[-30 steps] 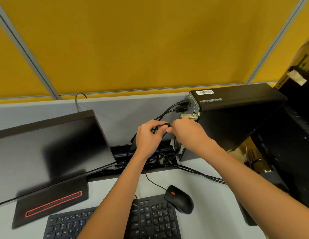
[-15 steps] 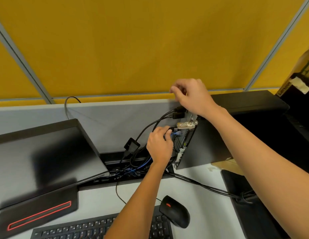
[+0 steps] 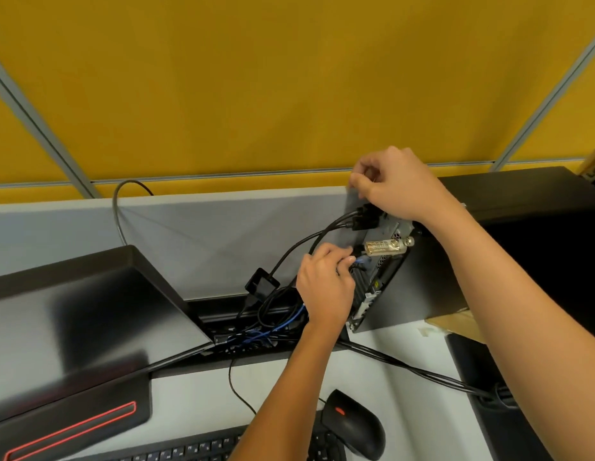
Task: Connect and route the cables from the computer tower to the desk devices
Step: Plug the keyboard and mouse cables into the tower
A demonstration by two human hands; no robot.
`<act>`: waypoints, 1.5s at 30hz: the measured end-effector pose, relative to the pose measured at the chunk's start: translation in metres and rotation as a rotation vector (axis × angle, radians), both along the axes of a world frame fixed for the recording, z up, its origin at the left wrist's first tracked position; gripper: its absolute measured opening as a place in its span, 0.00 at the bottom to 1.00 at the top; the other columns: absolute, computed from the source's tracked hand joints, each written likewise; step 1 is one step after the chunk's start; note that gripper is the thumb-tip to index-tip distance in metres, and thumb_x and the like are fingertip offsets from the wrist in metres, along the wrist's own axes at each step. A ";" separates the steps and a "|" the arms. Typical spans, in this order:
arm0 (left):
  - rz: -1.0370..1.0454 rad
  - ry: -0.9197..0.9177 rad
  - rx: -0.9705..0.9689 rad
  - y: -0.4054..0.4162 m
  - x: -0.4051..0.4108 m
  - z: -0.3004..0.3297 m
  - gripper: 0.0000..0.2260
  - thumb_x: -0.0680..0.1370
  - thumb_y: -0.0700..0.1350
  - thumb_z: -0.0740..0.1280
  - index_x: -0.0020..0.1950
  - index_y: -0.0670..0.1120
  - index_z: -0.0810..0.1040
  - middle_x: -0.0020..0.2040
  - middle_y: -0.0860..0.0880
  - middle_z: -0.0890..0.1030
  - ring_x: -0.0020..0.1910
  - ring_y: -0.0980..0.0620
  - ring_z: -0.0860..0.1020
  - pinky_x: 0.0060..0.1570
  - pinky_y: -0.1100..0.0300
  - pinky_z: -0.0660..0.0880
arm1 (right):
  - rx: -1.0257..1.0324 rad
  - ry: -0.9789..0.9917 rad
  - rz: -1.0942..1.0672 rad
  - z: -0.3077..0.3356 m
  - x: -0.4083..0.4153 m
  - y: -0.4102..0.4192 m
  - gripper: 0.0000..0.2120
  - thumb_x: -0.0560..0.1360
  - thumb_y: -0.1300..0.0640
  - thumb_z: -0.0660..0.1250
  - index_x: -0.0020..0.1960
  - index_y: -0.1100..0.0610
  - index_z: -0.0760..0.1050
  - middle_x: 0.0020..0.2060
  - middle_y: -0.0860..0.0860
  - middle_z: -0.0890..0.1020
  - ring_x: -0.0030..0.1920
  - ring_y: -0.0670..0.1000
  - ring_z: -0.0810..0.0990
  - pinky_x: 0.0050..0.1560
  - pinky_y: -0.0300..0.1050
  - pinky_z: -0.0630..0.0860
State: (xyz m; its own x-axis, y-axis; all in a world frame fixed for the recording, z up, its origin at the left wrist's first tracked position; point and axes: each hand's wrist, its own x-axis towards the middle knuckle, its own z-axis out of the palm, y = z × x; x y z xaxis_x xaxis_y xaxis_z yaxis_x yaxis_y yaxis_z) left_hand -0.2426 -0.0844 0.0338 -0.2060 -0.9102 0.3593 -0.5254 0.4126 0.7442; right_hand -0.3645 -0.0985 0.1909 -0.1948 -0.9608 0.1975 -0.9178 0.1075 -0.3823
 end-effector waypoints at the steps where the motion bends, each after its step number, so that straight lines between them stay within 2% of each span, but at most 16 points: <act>1: 0.000 -0.024 -0.025 0.000 0.001 0.000 0.04 0.74 0.44 0.72 0.47 0.51 0.84 0.43 0.57 0.79 0.36 0.55 0.68 0.30 0.68 0.59 | -0.001 -0.001 -0.004 0.000 0.000 0.001 0.08 0.77 0.56 0.63 0.41 0.53 0.79 0.33 0.52 0.83 0.34 0.55 0.80 0.38 0.54 0.79; 5: 0.013 -0.027 -0.028 0.004 0.001 0.004 0.04 0.74 0.44 0.72 0.47 0.51 0.83 0.44 0.57 0.81 0.37 0.56 0.69 0.32 0.61 0.65 | -0.011 -0.021 -0.028 0.001 0.001 0.004 0.09 0.77 0.57 0.63 0.41 0.52 0.79 0.32 0.52 0.82 0.34 0.56 0.80 0.37 0.57 0.79; 9: -0.029 0.163 0.344 0.003 0.001 0.011 0.02 0.75 0.48 0.71 0.47 0.52 0.82 0.48 0.57 0.82 0.47 0.54 0.78 0.39 0.56 0.72 | -0.029 -0.043 -0.074 0.002 0.002 0.003 0.09 0.77 0.58 0.62 0.41 0.53 0.80 0.32 0.54 0.83 0.34 0.58 0.80 0.36 0.56 0.79; 11: -0.069 0.138 0.418 0.000 0.003 0.017 0.02 0.75 0.49 0.71 0.46 0.52 0.82 0.49 0.57 0.82 0.50 0.55 0.78 0.41 0.58 0.71 | -0.040 -0.044 -0.091 0.003 0.003 0.003 0.09 0.77 0.58 0.62 0.41 0.53 0.80 0.33 0.55 0.83 0.35 0.59 0.80 0.36 0.55 0.78; 13: -0.105 0.070 0.373 -0.003 0.006 0.023 0.02 0.75 0.49 0.71 0.46 0.52 0.81 0.48 0.57 0.81 0.48 0.55 0.78 0.39 0.60 0.69 | -0.038 -0.043 -0.101 0.004 0.004 0.002 0.09 0.77 0.57 0.63 0.42 0.54 0.80 0.33 0.55 0.83 0.36 0.60 0.80 0.37 0.55 0.78; 19: -0.145 -0.011 0.189 -0.003 0.010 0.024 0.01 0.75 0.45 0.71 0.45 0.50 0.80 0.47 0.54 0.81 0.46 0.51 0.78 0.35 0.57 0.68 | -0.055 -0.026 -0.116 0.004 0.006 0.006 0.08 0.77 0.55 0.64 0.43 0.54 0.80 0.33 0.52 0.83 0.35 0.58 0.80 0.37 0.53 0.77; 25: -0.100 0.162 0.447 -0.003 0.010 0.028 0.01 0.75 0.47 0.71 0.45 0.51 0.82 0.43 0.52 0.83 0.45 0.50 0.79 0.37 0.59 0.67 | -0.033 -0.038 -0.127 0.006 0.007 0.004 0.08 0.77 0.56 0.63 0.43 0.55 0.81 0.33 0.51 0.83 0.37 0.59 0.81 0.39 0.55 0.78; 28: -0.083 0.192 0.453 0.002 0.010 0.029 0.02 0.76 0.46 0.70 0.46 0.52 0.83 0.43 0.51 0.83 0.44 0.50 0.80 0.37 0.60 0.66 | -0.026 -0.045 -0.138 0.006 0.008 0.005 0.08 0.77 0.55 0.64 0.43 0.54 0.81 0.33 0.49 0.83 0.37 0.57 0.81 0.39 0.53 0.78; 32: -0.171 0.062 0.294 -0.003 0.015 0.027 0.03 0.77 0.46 0.68 0.48 0.51 0.82 0.41 0.50 0.83 0.41 0.48 0.80 0.34 0.59 0.67 | 0.012 -0.027 -0.127 0.005 0.009 0.003 0.08 0.78 0.54 0.65 0.44 0.54 0.80 0.34 0.48 0.83 0.36 0.51 0.80 0.39 0.48 0.77; 36: -0.279 -0.138 0.222 -0.014 0.021 0.034 0.06 0.78 0.46 0.66 0.52 0.51 0.81 0.42 0.49 0.83 0.42 0.46 0.79 0.35 0.58 0.67 | 0.024 -0.001 -0.121 0.004 0.008 0.003 0.08 0.78 0.54 0.65 0.44 0.54 0.80 0.34 0.47 0.83 0.31 0.40 0.75 0.32 0.38 0.68; 39: -0.228 -0.043 0.290 -0.012 0.019 0.032 0.04 0.77 0.46 0.67 0.49 0.52 0.82 0.38 0.52 0.80 0.37 0.49 0.77 0.34 0.60 0.65 | 0.011 -0.010 -0.113 0.003 0.008 0.003 0.08 0.78 0.54 0.65 0.44 0.54 0.80 0.34 0.47 0.83 0.31 0.43 0.75 0.33 0.39 0.69; 41: -0.179 0.036 0.326 -0.006 0.015 0.028 0.03 0.77 0.47 0.69 0.47 0.52 0.82 0.33 0.54 0.76 0.31 0.53 0.72 0.30 0.61 0.62 | 0.005 -0.007 -0.107 0.003 0.009 0.005 0.08 0.78 0.53 0.64 0.44 0.54 0.80 0.34 0.47 0.83 0.32 0.45 0.76 0.34 0.40 0.70; 45: -0.150 0.089 0.294 -0.004 0.013 0.021 0.02 0.76 0.47 0.70 0.46 0.52 0.82 0.28 0.56 0.71 0.26 0.55 0.68 0.26 0.63 0.59 | 0.013 0.016 -0.096 0.003 0.008 0.008 0.09 0.78 0.52 0.64 0.44 0.53 0.80 0.34 0.46 0.83 0.34 0.45 0.78 0.37 0.42 0.72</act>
